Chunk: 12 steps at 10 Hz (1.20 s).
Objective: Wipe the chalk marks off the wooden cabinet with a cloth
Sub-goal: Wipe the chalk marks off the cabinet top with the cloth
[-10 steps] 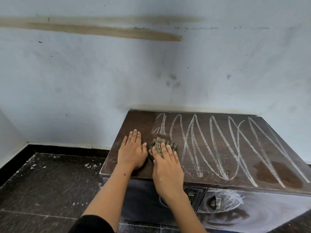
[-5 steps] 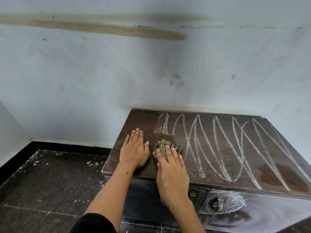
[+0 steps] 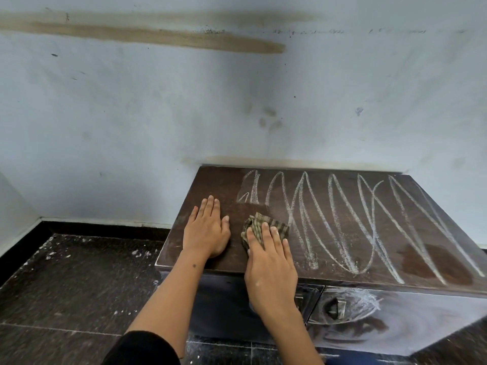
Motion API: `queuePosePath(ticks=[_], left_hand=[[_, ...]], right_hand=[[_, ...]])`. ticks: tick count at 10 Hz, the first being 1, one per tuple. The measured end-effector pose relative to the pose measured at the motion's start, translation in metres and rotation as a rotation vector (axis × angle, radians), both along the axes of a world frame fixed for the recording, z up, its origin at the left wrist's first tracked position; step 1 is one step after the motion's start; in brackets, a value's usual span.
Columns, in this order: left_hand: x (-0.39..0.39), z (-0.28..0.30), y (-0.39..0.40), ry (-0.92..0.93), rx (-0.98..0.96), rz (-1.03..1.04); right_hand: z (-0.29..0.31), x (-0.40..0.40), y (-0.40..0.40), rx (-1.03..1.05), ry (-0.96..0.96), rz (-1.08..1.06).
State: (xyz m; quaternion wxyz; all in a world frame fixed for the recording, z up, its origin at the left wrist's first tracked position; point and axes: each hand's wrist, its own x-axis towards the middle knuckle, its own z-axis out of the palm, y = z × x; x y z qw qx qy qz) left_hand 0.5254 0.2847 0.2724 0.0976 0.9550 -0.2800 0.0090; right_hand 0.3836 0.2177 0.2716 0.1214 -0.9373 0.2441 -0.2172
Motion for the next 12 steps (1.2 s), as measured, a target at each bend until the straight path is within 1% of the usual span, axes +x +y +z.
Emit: queuePosePath(ticks=[1,2,3,4,5,6,7,8,9,10,11,12], left_hand=[[0.000,0.000,0.000,0.001,-0.009,-0.001],[-0.001,0.001,0.000,0.014,-0.006,0.001],[-0.001,0.002,0.000,0.016,-0.006,0.002],[-0.002,0.002,0.000,0.014,-0.012,-0.001],[-0.001,0.001,0.000,0.010,-0.002,-0.002],[-0.001,0.002,0.000,0.017,-0.003,-0.001],[-0.003,0.003,0.000,0.028,-0.004,0.005],[-0.003,0.004,0.000,0.028,0.006,0.006],[-0.002,0.003,0.000,0.021,0.001,0.003],[-0.002,0.002,0.000,0.014,0.002,0.002],[-0.002,0.002,0.000,0.013,0.002,0.001],[-0.003,0.003,0.000,0.020,0.003,0.002]], right_hand=[[0.004,0.009,-0.015,0.091,0.111,0.114],[0.012,0.037,-0.039,0.108,0.163,0.183],[0.014,0.044,-0.044,0.098,0.197,0.189],[0.006,0.016,-0.030,0.078,0.102,0.119],[-0.001,-0.017,-0.007,0.001,-0.033,0.023],[0.004,-0.010,-0.017,0.077,0.051,0.103],[0.011,0.023,-0.033,0.110,0.134,0.144],[0.012,0.037,-0.039,0.098,0.172,0.153],[0.006,0.017,-0.025,0.111,0.117,0.112],[-0.001,-0.011,0.005,0.023,0.009,0.023],[0.003,-0.005,-0.003,0.068,0.052,0.107],[0.012,0.028,-0.029,0.111,0.116,0.172]])
